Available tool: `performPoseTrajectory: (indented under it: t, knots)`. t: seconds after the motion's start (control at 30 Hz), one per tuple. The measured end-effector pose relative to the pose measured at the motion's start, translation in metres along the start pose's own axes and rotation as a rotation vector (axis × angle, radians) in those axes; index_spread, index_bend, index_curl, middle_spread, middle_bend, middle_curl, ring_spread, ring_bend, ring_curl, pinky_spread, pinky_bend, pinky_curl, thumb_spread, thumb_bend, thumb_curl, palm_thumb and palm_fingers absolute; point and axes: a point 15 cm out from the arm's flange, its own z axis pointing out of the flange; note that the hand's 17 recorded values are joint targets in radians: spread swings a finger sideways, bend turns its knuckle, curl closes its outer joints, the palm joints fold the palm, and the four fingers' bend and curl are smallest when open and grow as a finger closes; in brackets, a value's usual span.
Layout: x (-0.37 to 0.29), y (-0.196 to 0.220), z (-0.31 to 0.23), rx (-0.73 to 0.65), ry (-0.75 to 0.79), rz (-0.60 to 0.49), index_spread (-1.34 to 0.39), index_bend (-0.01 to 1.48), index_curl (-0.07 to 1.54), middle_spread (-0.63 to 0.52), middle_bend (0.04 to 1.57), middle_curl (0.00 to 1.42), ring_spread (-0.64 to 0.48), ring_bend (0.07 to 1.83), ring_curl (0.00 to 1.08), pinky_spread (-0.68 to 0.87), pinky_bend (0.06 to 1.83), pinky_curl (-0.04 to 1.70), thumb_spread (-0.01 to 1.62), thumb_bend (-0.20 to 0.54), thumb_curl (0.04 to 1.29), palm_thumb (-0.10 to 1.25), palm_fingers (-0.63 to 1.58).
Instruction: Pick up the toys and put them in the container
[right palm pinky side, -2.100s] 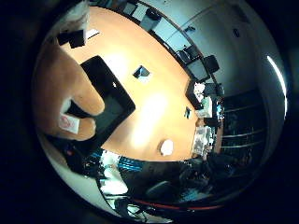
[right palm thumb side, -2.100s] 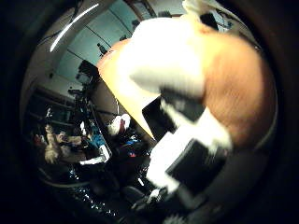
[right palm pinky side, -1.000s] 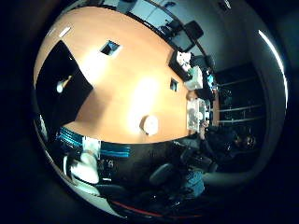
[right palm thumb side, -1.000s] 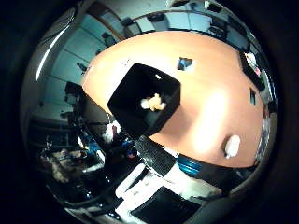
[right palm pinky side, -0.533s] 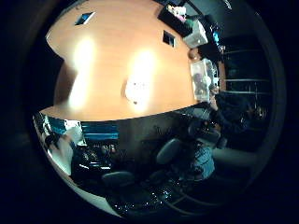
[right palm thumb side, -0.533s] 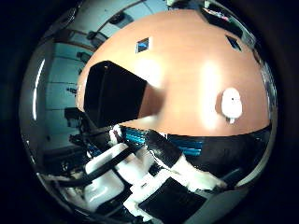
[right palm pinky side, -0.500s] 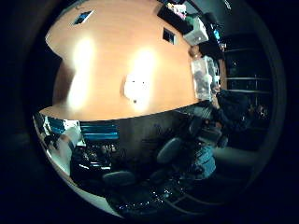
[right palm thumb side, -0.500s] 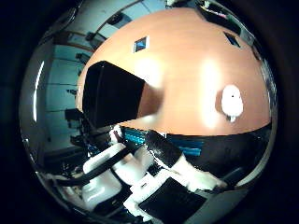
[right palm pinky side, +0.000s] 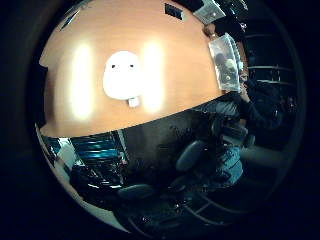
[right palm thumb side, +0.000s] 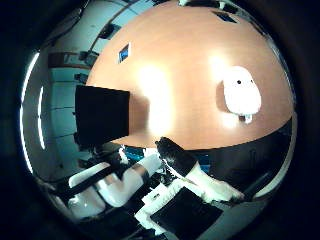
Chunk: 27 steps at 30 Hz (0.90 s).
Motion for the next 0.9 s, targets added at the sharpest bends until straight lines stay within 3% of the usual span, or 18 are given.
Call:
performPoseTrajectory:
  t: [0.77, 0.9]
  knots:
    - [0.057, -0.008, 0.118, -0.084, -0.028, 0.03, -0.36, 0.16, 0.27, -0.03, 0.22, 0.34, 0.17, 0.37, 0.24, 0.5, 0.5, 0.24, 1.07, -0.024, 0.28, 0.5, 0.27]
    - [0.065, -0.002, 0.131, -0.096, -0.027, 0.034, -0.35, 0.13, 0.24, -0.07, 0.26, 0.35, 0.07, 0.49, 0.26, 0.5, 0.57, 0.25, 1.06, -0.031, 0.27, 0.48, 0.39]
